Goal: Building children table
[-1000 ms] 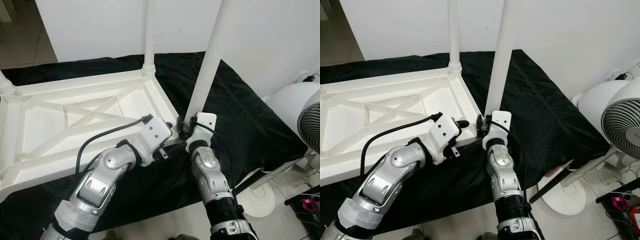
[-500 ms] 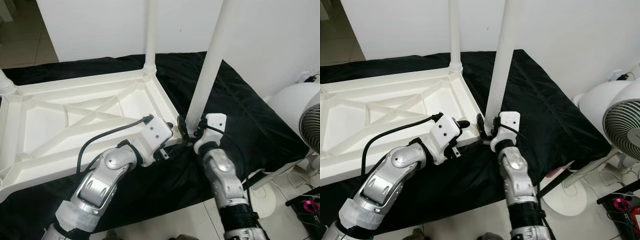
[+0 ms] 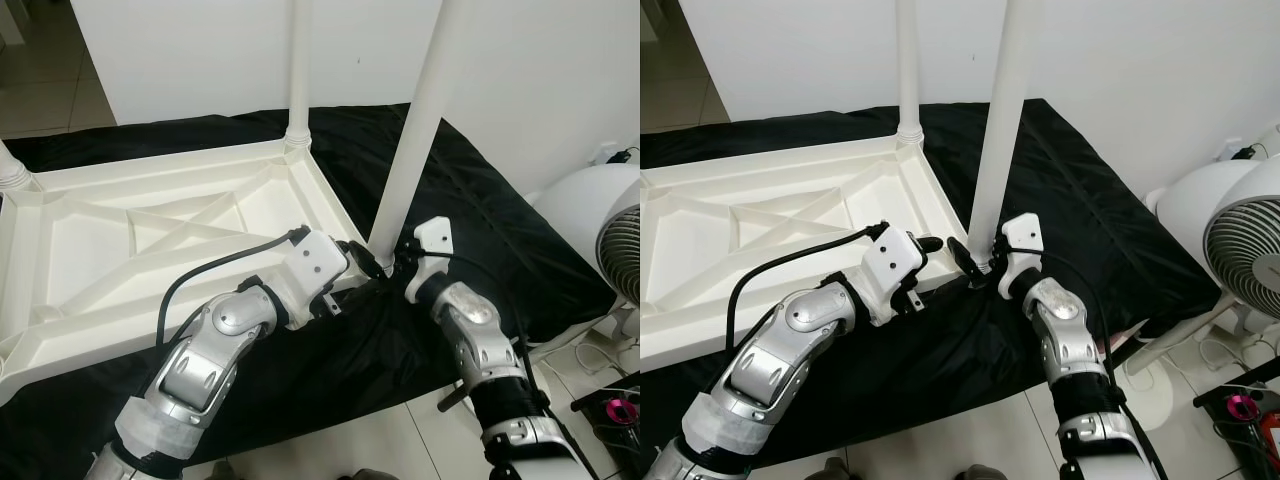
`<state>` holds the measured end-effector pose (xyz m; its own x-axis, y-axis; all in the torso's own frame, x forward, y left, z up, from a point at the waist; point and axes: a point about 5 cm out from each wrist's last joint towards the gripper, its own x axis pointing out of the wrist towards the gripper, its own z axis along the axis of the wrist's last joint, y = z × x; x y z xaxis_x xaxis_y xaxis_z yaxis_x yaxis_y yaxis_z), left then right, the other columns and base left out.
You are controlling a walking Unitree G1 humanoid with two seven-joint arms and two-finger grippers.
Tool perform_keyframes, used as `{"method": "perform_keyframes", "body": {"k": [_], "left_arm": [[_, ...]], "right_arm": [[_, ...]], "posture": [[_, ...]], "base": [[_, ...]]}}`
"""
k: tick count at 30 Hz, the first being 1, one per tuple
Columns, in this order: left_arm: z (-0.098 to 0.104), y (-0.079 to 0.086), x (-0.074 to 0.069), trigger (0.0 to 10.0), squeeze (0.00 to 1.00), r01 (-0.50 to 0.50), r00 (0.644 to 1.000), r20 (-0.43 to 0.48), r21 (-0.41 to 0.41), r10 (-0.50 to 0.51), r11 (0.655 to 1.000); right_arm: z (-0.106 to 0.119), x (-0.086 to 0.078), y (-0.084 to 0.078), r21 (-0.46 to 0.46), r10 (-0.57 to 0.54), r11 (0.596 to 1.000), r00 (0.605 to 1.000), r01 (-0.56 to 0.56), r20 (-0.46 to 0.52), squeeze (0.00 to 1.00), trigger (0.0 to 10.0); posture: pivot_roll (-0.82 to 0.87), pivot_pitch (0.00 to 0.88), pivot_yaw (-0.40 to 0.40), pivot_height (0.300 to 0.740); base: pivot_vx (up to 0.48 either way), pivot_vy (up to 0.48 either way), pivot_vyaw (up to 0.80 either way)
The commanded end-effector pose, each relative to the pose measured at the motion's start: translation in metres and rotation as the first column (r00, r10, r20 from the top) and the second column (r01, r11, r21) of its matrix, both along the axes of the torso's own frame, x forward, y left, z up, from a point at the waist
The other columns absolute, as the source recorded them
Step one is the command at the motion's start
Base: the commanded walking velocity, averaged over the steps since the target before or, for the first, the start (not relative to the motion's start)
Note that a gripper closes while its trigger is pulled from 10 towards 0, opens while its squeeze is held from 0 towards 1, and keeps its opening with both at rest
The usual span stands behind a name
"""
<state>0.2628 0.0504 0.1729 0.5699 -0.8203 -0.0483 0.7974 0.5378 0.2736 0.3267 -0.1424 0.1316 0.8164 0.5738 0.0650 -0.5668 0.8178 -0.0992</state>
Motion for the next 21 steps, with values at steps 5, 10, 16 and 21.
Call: {"method": "perform_keyframes", "body": {"k": [5, 10, 16, 21], "left_arm": [[0.002, 0.001, 0.003, 10.0, 0.0, -0.006, 1.0, 0.015, 0.012, 0.005, 1.0], [0.002, 0.001, 0.003, 10.0, 0.0, -0.007, 1.0, 0.018, 0.013, 0.007, 1.0], [0.003, 0.002, 0.003, 10.0, 0.0, -0.013, 1.0, 0.022, 0.012, 0.013, 1.0], [0.002, 0.002, 0.003, 10.0, 0.0, -0.011, 1.0, 0.02, 0.012, 0.01, 1.0]], "right_arm": [[0.003, 0.015, -0.001, -0.104, 0.074, 0.992, 0.997, -0.076, -0.015, 0.0, 10.0], [0.004, 0.02, -0.002, -0.138, 0.116, 0.983, 0.993, -0.118, -0.029, 0.0, 4.5], [-0.006, 0.018, -0.006, -0.152, 0.164, 0.973, 0.982, -0.177, -0.089, 0.0, 0.0], [-0.011, 0.016, -0.011, -0.098, 0.181, 0.976, 0.975, -0.194, -0.129, 0.0, 0.0]], "posture": [[-0.05, 0.0, -0.021, 0.74], [-0.04, 0.0, -0.024, 0.74], [-0.04, 0.0, -0.027, 0.74], [-0.04, 0.0, -0.024, 0.74]], "base": [[0.0, 0.0, 0.0], [0.0, 0.0, 0.0], [0.0, 0.0, 0.0], [0.0, 0.0, 0.0]]}}
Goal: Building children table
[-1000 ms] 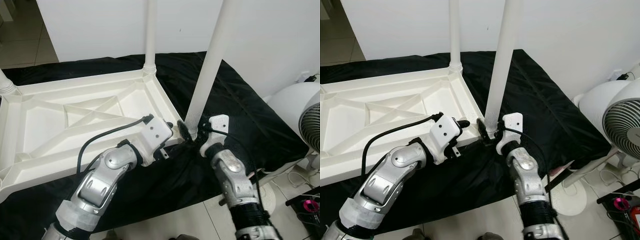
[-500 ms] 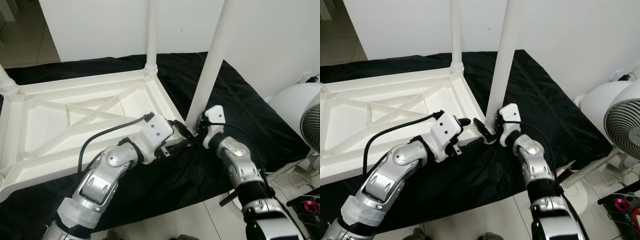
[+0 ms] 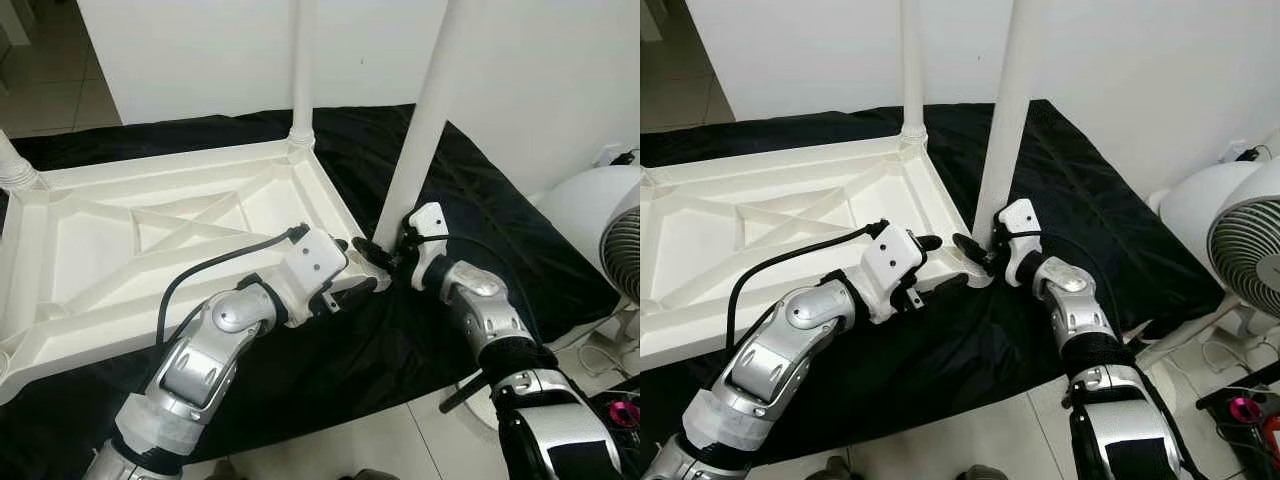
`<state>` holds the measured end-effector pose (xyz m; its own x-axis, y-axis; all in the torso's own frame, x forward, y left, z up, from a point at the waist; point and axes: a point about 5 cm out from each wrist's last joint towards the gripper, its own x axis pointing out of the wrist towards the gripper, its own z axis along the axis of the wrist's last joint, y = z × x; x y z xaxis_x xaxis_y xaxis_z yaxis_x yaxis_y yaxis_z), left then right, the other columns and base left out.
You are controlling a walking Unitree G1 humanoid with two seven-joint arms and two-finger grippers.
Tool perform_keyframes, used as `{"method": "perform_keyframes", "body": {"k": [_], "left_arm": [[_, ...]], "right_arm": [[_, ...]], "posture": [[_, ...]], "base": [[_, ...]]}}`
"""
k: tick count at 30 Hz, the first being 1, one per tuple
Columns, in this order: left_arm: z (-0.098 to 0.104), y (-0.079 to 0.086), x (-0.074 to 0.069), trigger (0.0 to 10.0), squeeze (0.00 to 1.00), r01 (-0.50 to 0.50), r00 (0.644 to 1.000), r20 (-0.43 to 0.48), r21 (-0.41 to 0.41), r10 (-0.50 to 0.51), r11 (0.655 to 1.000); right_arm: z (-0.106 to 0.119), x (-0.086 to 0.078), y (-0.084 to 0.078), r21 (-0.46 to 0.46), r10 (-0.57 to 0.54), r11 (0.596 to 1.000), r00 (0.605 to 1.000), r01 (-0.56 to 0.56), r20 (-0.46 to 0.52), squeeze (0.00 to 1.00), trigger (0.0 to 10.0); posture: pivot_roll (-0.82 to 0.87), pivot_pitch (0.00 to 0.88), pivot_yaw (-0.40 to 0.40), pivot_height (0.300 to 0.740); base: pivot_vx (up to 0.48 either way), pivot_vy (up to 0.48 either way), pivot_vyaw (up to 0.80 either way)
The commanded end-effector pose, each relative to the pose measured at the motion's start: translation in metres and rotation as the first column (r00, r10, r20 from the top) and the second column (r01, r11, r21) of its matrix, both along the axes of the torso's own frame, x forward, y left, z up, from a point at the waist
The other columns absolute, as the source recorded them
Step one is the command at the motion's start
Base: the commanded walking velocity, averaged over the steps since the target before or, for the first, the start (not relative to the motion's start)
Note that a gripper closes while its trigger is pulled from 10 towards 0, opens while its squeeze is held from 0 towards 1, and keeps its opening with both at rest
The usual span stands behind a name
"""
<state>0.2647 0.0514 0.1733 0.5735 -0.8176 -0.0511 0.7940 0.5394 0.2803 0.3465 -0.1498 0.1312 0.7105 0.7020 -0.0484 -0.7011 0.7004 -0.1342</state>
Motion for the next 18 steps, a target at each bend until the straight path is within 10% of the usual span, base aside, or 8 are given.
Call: {"method": "perform_keyframes", "body": {"k": [1, 4, 5, 18], "left_arm": [[0.002, 0.001, 0.001, 10.0, 0.0, -0.006, 1.0, 0.016, 0.006, 0.006, 1.0], [0.002, 0.001, 0.0, 10.0, 0.0, -0.002, 1.0, 0.015, 0.007, 0.002, 1.0], [0.002, 0.001, 0.0, 10.0, 0.0, 0.0, 1.0, 0.015, 0.007, 0.0, 1.0], [0.0, 0.0, -0.003, 10.0, 0.0, 0.01, 1.0, 0.006, 0.009, -0.01, 1.0]], "right_arm": [[-0.011, -0.004, -0.004, -0.014, 0.021, 1.0, 0.998, -0.022, -0.055, 0.0, 0.0], [-0.012, -0.003, -0.006, 0.008, 0.007, 1.0, 0.998, -0.006, -0.065, 0.0, 0.0], [-0.012, -0.002, -0.008, 0.01, -0.01, 1.0, 0.998, 0.011, -0.061, 0.0, 10.0], [-0.025, 0.001, -0.007, 0.026, -0.254, 0.966, 0.961, 0.258, -0.11, 0.0, 10.0]], "posture": [[-0.04, 0.0, -0.024, 0.74], [-0.05, 0.0, -0.02, 0.74], [-0.05, 0.0, -0.02, 0.74], [-0.05, 0.0, -0.021, 0.74]], "base": [[0.0, 0.0, 0.0], [0.0, 0.0, 0.0], [0.0, 0.0, 0.0], [0.0, 0.0, 0.0]]}}
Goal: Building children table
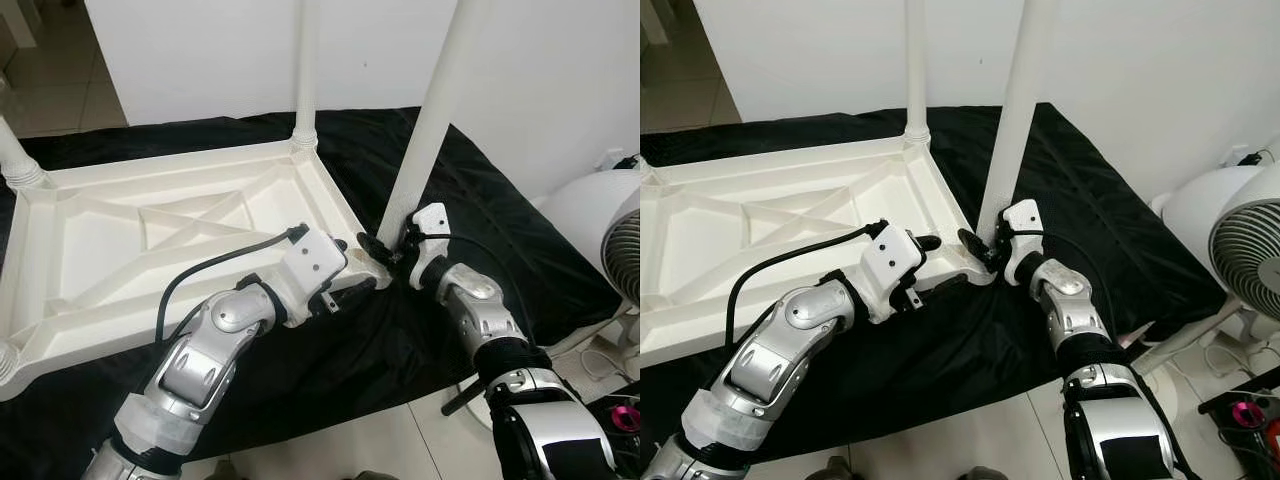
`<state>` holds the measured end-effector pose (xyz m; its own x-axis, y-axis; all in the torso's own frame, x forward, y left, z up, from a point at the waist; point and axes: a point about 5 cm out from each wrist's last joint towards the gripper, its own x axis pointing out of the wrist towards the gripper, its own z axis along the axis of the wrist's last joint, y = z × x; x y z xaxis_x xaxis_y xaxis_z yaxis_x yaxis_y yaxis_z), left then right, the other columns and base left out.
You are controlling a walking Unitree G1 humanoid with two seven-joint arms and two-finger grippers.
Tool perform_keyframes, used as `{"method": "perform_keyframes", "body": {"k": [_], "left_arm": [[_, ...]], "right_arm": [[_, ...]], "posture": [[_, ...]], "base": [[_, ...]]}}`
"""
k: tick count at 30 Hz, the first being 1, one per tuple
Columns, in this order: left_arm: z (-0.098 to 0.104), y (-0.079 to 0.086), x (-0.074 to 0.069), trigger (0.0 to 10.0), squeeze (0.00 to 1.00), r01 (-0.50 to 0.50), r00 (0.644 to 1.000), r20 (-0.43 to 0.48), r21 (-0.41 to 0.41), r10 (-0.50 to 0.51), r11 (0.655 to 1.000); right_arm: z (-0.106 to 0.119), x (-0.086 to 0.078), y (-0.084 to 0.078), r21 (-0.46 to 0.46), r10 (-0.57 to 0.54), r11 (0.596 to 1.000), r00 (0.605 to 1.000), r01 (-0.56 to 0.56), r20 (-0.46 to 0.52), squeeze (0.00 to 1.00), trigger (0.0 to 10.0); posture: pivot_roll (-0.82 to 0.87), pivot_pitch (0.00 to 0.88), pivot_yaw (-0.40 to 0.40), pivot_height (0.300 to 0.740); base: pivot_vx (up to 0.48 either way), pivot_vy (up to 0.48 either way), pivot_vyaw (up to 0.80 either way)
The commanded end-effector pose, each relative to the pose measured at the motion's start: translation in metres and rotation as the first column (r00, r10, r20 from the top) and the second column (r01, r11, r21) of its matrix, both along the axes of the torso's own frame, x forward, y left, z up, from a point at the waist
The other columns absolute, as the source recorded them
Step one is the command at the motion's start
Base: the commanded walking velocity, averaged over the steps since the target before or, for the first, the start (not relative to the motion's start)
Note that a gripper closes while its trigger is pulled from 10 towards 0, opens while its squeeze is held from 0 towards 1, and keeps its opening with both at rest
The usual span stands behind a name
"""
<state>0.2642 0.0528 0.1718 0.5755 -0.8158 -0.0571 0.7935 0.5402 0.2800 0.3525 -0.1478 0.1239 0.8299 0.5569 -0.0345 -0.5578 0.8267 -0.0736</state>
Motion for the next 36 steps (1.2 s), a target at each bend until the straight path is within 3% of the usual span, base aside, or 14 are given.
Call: {"method": "perform_keyframes", "body": {"k": [1, 8, 10, 11, 13, 15, 17, 18, 19, 20, 23, 31, 32, 36], "left_arm": [[0.001, -0.001, -0.003, 10.0, 0.0, 0.012, 1.0, 0.007, 0.004, -0.012, 1.0], [-0.001, 0.0, -0.005, 10.0, 0.0, 0.011, 1.0, 0.001, 0.007, -0.011, 1.0], [-0.001, 0.0, -0.005, 10.0, 0.0, 0.011, 1.0, 0.0, 0.008, -0.011, 1.0], [-0.002, 0.001, -0.005, 10.0, 0.0, 0.01, 1.0, -0.003, 0.012, -0.01, 1.0], [-0.002, 0.001, -0.005, 10.0, 0.0, 0.01, 1.0, -0.003, 0.012, -0.01, 1.0], [-0.004, 0.001, -0.005, 10.0, 0.0, 0.008, 1.0, -0.005, 0.015, -0.008, 1.0], [-0.004, 0.001, -0.005, 10.0, 0.0, 0.008, 1.0, -0.005, 0.015, -0.008, 1.0], [-0.004, 0.001, -0.005, 10.0, 0.0, 0.009, 1.0, 0.0, 0.024, -0.009, 1.0], [-0.004, 0.001, -0.005, 10.0, 0.0, 0.009, 1.0, 0.0, 0.024, -0.009, 1.0], [-0.004, 0.0, -0.005, 10.0, 0.0, 0.01, 1.0, 0.003, 0.025, -0.01, 1.0], [-0.003, 0.0, -0.005, 10.0, 0.0, 0.014, 1.0, 0.005, 0.028, -0.014, 1.0], [-0.004, -0.001, -0.005, 10.0, 0.0, 0.026, 1.0, 0.009, 0.036, -0.027, 0.999], [-0.004, -0.001, -0.005, 10.0, 0.0, 0.028, 1.0, 0.01, 0.037, -0.028, 0.999], [-0.004, -0.001, -0.005, 10.0, 0.0, 0.03, 0.999, 0.009, 0.037, -0.031, 0.999]], "right_arm": [[-0.017, -0.006, -0.005, 0.003, -0.081, 0.997, 0.993, 0.081, -0.081, 0.0, 10.0], [-0.016, -0.009, 0.007, 0.082, -0.182, 0.978, 0.979, 0.19, -0.094, 0.0, 10.0], [-0.016, -0.011, 0.01, 0.102, -0.216, 0.969, 0.971, 0.226, -0.101, 0.0, 10.0], [-0.015, -0.015, 0.016, 0.135, -0.303, 0.94, 0.948, 0.314, -0.101, 0.0, 10.0], [-0.015, -0.015, 0.016, 0.135, -0.303, 0.94, 0.948, 0.314, -0.101, 0.0, 10.0], [-0.016, -0.023, 0.025, 0.154, -0.429, 0.886, 0.899, 0.437, -0.084, 0.0, 10.0], [-0.016, -0.023, 0.025, 0.154, -0.429, 0.886, 0.899, 0.437, -0.084, 0.0, 10.0], [-0.019, -0.029, 0.031, 0.17, -0.5, 0.844, 0.861, 0.509, -0.098, 0.0, 10.0], [-0.019, -0.029, 0.031, 0.17, -0.5, 0.844, 0.861, 0.509, -0.098, 0.0, 10.0], [-0.021, -0.035, 0.038, 0.168, -0.55, 0.811, 0.829, 0.56, -0.105, 0.0, 10.0], [-0.021, -0.04, 0.049, 0.173, -0.549, 0.809, 0.828, 0.561, -0.115, 0.0, 10.0], [-0.019, -0.042, 0.05, 0.19, -0.522, 0.824, 0.845, 0.534, -0.116, 0.0, 10.0], [-0.018, -0.043, 0.052, 0.193, -0.511, 0.83, 0.852, 0.523, -0.115, 1.0, 10.0], [-0.016, -0.043, 0.054, 0.205, -0.493, 0.839, 0.864, 0.503, -0.103, 1.0, 10.0]], "posture": [[-0.05, 0.0, -0.021, 0.74], [-0.05, 0.0, -0.027, 0.74], [-0.04, 0.0, -0.027, 0.74], [-0.04, 0.0, -0.03, 0.74], [-0.04, 0.0, -0.03, 0.74], [-0.04, 0.0, -0.036, 0.74], [-0.04, 0.0, -0.036, 0.74], [-0.03, 0.0, -0.036, 0.74], [-0.03, 0.0, -0.036, 0.74], [-0.03, 0.0, -0.034, 0.74], [-0.04, 0.0, -0.031, 0.74], [-0.04, 0.0, -0.028, 0.74], [-0.04, 0.0, -0.025, 0.74], [-0.04, 0.0, -0.026, 0.74]], "base": [[0.0, 0.0, 0.0], [0.0, 0.0, 0.0], [0.0, 0.0, 0.0], [0.0, 0.0, 0.0], [0.0, 0.0, 0.0], [0.0, 0.0, 0.0], [0.0, 0.0, 0.0], [0.0, 0.0, 0.0], [0.0, 0.0, 0.0], [0.0, 0.0, 0.0], [0.0, 0.0, 0.0], [0.0, 0.0, 0.0], [0.0, 0.0, 0.0], [0.0, 0.0, 0.0]]}}
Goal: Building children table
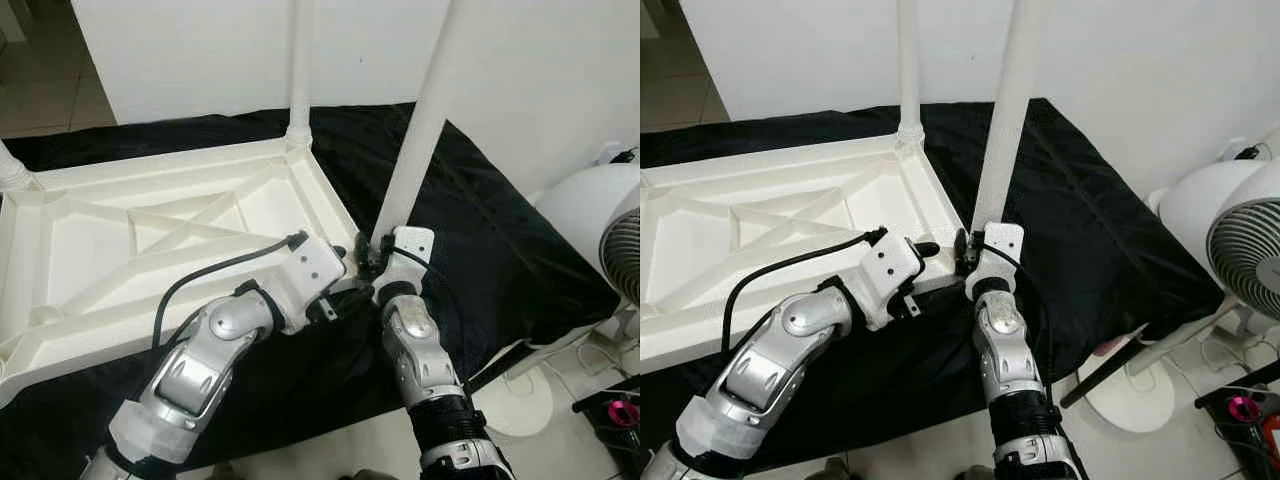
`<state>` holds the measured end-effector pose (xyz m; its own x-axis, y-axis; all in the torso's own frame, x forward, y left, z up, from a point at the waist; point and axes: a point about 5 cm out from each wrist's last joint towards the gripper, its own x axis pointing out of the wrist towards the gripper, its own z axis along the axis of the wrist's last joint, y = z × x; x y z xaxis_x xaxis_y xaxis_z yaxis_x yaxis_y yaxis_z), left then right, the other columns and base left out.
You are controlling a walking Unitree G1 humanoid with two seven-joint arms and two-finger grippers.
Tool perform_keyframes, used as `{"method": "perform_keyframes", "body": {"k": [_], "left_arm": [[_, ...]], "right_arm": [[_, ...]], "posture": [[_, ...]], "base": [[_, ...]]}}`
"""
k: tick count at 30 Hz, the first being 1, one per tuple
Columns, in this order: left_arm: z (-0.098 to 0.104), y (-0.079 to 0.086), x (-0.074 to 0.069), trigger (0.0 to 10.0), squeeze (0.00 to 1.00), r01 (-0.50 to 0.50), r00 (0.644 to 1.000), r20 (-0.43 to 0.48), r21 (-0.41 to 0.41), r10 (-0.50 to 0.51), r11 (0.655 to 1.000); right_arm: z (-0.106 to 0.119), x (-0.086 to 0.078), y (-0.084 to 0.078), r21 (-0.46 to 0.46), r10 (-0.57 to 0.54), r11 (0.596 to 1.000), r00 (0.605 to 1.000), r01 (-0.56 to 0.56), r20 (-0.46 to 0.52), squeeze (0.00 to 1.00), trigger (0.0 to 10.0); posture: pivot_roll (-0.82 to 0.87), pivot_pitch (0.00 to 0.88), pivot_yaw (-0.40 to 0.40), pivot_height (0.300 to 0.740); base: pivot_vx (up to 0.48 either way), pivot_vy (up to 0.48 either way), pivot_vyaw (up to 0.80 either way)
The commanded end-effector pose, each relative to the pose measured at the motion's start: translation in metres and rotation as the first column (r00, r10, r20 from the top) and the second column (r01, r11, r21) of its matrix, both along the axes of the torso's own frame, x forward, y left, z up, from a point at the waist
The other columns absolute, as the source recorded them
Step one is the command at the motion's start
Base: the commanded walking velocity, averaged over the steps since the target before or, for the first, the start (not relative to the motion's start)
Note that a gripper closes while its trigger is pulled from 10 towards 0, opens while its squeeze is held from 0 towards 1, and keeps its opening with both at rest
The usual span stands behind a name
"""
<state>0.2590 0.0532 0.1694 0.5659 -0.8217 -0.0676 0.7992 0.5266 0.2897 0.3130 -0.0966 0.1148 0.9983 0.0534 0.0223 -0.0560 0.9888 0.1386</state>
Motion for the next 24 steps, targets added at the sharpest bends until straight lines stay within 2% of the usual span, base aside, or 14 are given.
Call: {"method": "perform_keyframes", "body": {"k": [1, 4, 8, 12, 13, 15, 20, 22, 24], "left_arm": [[-0.001, -0.002, 0.0, 10.0, 0.0, 0.019, 1.0, 0.007, 0.023, -0.019, 1.0], [-0.002, -0.002, -0.001, 10.0, 0.0, 0.021, 1.0, 0.004, 0.023, -0.021, 1.0], [-0.002, -0.002, -0.001, 10.0, 0.0, 0.02, 1.0, 0.012, 0.03, -0.021, 0.999], [-0.002, -0.002, 0.0, 10.0, 0.0, 0.02, 1.0, 0.014, 0.031, -0.02, 0.999], [-0.001, -0.002, 0.0, 10.0, 0.0, 0.02, 1.0, 0.016, 0.032, -0.02, 0.999], [-0.001, -0.002, 0.001, 10.0, 0.0, 0.02, 1.0, 0.017, 0.034, -0.02, 0.999], [-0.001, -0.002, 0.001, 10.0, 0.0, 0.022, 1.0, 0.017, 0.035, -0.022, 0.999], [0.0, -0.003, 0.003, 10.0, 0.0, 0.024, 1.0, 0.018, 0.034, -0.025, 0.999], [0.0, -0.003, 0.003, 10.0, 0.0, 0.024, 1.0, 0.018, 0.034, -0.025, 0.999]], "right_arm": [[-0.007, -0.004, 0.002, 0.015, 0.013, 1.0, 1.0, -0.013, -0.028, 1.0, 10.0], [-0.001, -0.006, -0.003, 0.024, 0.056, 0.998, 0.998, -0.056, 0.012, 1.0, 10.0], [0.001, -0.009, -0.015, 0.018, 0.082, 0.996, 0.996, -0.083, 0.031, 1.0, 10.0], [0.003, -0.009, -0.019, 0.001, 0.122, 0.993, 0.992, -0.122, 0.042, 1.0, 10.0], [0.004, -0.01, -0.022, 0.0, 0.164, 0.986, 0.985, -0.164, 0.051, 0.0, 10.0], [0.008, -0.009, -0.029, -0.033, 0.242, 0.97, 0.967, -0.241, 0.072, 0.0, 10.0], [0.011, -0.007, -0.036, -0.074, 0.317, 0.947, 0.945, -0.311, 0.081, 0.0, 10.0], [0.014, -0.001, -0.046, -0.16, 0.415, 0.902, 0.907, -0.401, 0.066, 0.0, 10.0], [0.014, -0.001, -0.046, -0.16, 0.415, 0.902, 0.907, -0.401, 0.066, 0.0, 10.0]], "posture": [[-0.04, 0.0, -0.026, 0.74], [-0.04, 0.0, -0.027, 0.74], [-0.04, 0.0, -0.026, 0.74], [-0.04, 0.0, -0.024, 0.74], [-0.05, 0.0, -0.02, 0.74], [-0.05, 0.0, -0.014, 0.74], [-0.06, 0.0, -0.006, 0.74], [-0.06, 0.0, -0.002, 0.74], [-0.06, 0.0, -0.002, 0.74]], "base": [[0.0, 0.0, 0.0], [0.0, 0.0, 0.0], [0.0, 0.0, 0.0], [0.0, 0.0, 0.0], [0.0, 0.0, 0.0], [0.0, 0.0, 0.0], [0.0, 0.0, 0.0], [0.0, 0.0, 0.0], [0.0, 0.0, 0.0]]}}
